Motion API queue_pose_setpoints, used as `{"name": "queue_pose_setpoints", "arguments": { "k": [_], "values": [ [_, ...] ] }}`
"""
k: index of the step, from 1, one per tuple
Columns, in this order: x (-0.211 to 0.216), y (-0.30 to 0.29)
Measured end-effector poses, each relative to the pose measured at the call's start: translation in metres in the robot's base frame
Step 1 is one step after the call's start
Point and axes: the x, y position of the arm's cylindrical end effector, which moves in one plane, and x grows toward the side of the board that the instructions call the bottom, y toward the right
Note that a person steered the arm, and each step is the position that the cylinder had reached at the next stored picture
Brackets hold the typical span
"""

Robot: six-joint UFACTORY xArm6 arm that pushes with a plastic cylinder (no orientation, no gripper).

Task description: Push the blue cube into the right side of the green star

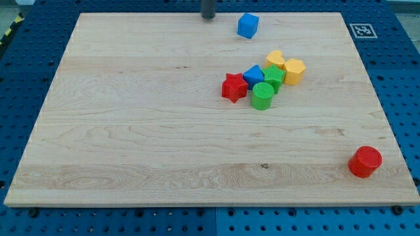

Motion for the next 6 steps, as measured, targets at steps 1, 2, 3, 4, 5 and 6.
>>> {"name": "queue_pose_setpoints", "arguments": {
  "k": [1,2,3,4,5,6],
  "values": [
    [0.064,0.077],
    [0.104,0.148],
    [0.105,0.157],
    [0.126,0.167],
    [0.168,0.192],
    [0.160,0.187]
  ]
}}
